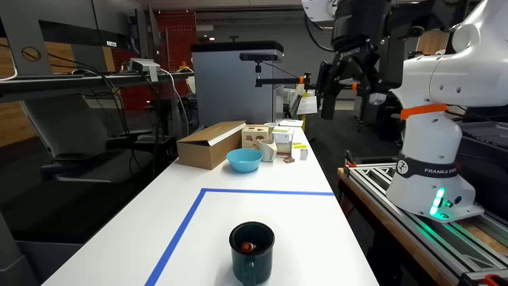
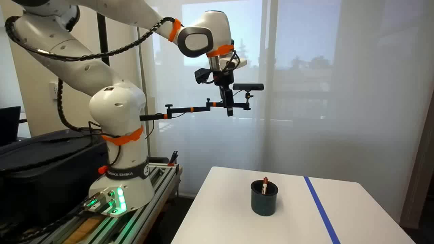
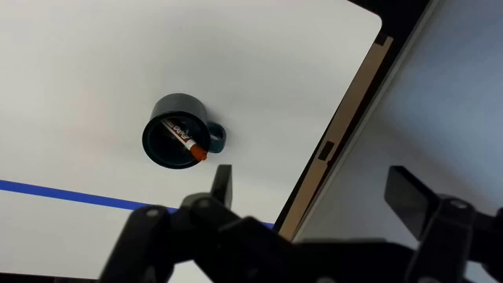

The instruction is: Remove the marker from the cup and put it on the table

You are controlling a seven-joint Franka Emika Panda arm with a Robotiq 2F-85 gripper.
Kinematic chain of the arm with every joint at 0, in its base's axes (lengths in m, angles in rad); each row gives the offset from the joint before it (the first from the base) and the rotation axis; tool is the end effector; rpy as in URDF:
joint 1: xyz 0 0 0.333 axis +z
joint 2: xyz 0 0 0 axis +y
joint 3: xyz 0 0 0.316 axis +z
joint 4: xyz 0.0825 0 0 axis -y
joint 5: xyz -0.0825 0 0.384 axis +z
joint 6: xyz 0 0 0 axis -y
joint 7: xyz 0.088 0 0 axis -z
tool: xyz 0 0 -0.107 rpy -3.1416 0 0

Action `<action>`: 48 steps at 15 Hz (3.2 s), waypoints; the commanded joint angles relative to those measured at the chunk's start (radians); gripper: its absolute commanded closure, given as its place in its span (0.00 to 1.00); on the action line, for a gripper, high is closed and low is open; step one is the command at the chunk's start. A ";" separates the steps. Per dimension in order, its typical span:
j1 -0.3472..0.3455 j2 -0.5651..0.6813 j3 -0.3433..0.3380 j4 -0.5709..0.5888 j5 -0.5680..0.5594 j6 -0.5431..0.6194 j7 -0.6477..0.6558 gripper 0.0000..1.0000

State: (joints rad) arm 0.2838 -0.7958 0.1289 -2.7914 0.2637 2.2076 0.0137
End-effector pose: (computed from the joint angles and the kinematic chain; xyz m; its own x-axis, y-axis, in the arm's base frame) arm 0.2959 0.1365 0.4423 0.9564 0.2139 0.1991 0.2454 -0.9577 -0.1501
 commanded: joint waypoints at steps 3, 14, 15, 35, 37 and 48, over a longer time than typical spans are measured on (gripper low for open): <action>-0.003 0.004 0.001 0.002 0.001 -0.004 -0.001 0.00; -0.049 0.134 -0.076 0.050 -0.160 0.051 -0.242 0.00; -0.052 0.165 -0.109 0.064 -0.183 0.064 -0.310 0.00; -0.082 0.851 -0.186 0.287 0.304 0.491 -1.655 0.00; -0.123 0.894 -0.137 0.307 0.341 0.488 -1.704 0.00; -0.290 1.051 0.031 0.338 0.333 0.504 -1.742 0.42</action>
State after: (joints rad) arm 0.0308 0.2240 0.1185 -2.4656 0.5866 2.6899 -1.7084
